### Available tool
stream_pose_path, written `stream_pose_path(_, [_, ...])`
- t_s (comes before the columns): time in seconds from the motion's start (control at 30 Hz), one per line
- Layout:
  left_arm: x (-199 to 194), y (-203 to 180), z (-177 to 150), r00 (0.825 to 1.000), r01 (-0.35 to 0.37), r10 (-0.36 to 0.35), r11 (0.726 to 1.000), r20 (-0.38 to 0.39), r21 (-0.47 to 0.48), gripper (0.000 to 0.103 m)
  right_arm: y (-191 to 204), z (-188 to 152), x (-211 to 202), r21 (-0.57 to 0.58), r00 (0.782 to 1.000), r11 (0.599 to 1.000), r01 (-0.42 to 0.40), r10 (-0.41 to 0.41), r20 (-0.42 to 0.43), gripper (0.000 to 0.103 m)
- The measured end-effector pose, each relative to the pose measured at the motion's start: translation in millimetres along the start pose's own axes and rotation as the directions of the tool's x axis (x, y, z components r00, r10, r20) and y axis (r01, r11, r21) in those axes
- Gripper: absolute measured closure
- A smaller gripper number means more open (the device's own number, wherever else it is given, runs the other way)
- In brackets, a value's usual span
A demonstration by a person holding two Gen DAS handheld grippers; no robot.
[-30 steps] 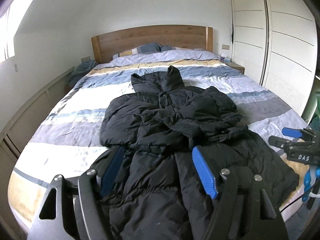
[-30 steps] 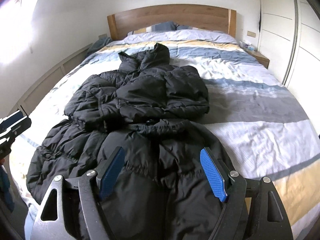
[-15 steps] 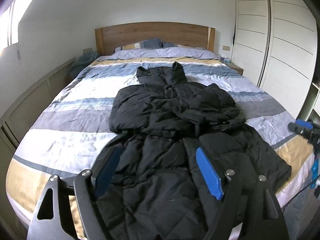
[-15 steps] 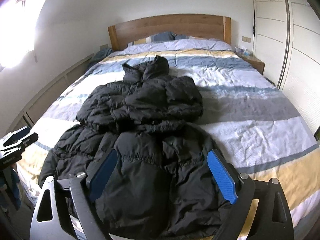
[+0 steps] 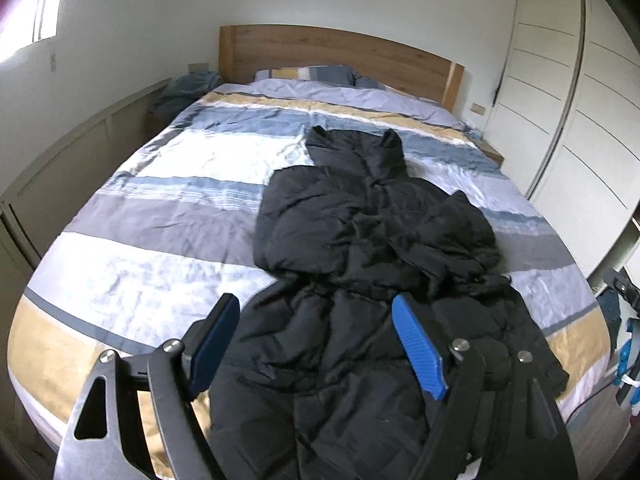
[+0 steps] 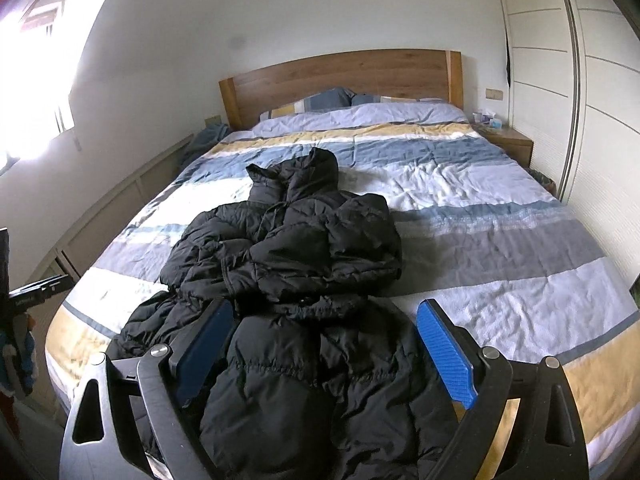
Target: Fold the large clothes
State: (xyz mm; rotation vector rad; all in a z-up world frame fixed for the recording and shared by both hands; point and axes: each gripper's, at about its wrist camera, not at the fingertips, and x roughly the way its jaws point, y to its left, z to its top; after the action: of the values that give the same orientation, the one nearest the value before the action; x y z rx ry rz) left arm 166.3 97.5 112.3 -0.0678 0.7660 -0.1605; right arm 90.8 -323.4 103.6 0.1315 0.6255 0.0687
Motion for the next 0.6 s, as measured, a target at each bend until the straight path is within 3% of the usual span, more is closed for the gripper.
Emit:
stream_pose_path(0.13, [15.0,13.2,4.4,1.000,-0.015,0.015,1.000,0.003,-0.024,0.025,-10.7,3.8,9.6,0.008,1.000,1.000,-0.004,0.004,-0.002,0.010])
stream_pose_path(0.27, [29.2,19.8,13.7,1.000,0.020,-0.021,1.000,-0.023,-0.021,0.025,-18.3,17.1,25.1,-0.007,1.000,1.000,0.000,0.000,-0.011,0.010])
stream_pose_path(0.43, [29.3,30.5,46.1,0.999,0.045,-0.044,0.998,0.012,-0.052,0.025,-25.2,46.7,32.7,0.013,0.999,1.000,-0.025,0.025,0.027,0.010])
stream_pose_path(0.6, [26.4,38.9,83.1,0.999,0.025,-0.022,0.998,0.040,-0.065,0.025,-26.9,75.6,30.8,0.009,0.998,1.000,-0.028,0.028,0.061,0.010])
